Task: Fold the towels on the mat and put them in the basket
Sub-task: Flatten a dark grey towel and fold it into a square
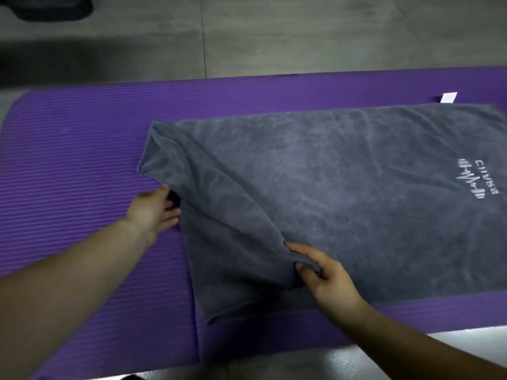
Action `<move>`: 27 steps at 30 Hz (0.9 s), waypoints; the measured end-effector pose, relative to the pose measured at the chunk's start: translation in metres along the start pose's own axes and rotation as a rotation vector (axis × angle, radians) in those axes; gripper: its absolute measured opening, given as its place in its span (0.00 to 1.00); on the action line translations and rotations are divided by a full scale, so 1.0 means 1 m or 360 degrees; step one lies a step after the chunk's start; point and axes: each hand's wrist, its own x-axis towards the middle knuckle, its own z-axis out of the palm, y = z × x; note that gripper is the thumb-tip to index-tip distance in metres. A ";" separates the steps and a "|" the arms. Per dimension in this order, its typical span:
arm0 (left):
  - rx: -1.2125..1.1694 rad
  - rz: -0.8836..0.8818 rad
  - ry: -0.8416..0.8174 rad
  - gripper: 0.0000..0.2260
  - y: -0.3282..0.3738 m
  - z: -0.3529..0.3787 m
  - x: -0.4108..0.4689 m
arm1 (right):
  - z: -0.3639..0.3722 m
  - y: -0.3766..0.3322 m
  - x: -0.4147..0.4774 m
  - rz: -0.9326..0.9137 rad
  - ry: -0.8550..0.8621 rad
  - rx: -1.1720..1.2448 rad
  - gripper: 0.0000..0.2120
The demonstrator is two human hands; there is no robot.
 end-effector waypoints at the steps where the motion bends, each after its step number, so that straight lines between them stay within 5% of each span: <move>1: -0.0041 0.0028 0.0061 0.20 0.006 -0.003 0.010 | 0.000 0.001 -0.003 -0.0004 -0.0019 -0.0003 0.17; 9: -0.0177 0.0151 0.0126 0.27 0.040 0.003 0.047 | -0.007 -0.009 -0.016 -0.0012 -0.0112 -0.0115 0.28; 13: 0.0181 0.0225 0.0152 0.05 0.042 0.017 0.046 | -0.015 -0.005 -0.026 -0.0013 -0.0132 -0.0157 0.30; 14: 0.0301 0.0277 0.0149 0.09 0.043 0.021 0.045 | -0.021 -0.002 -0.029 0.0007 -0.0088 -0.0149 0.28; 21: 0.0587 0.0390 -0.0368 0.10 0.076 0.080 -0.017 | -0.091 0.019 -0.049 0.0207 0.0495 0.0118 0.13; 27: 0.0548 0.0715 -0.0911 0.10 0.103 0.260 -0.104 | -0.194 0.053 -0.059 0.0141 0.1220 0.0138 0.15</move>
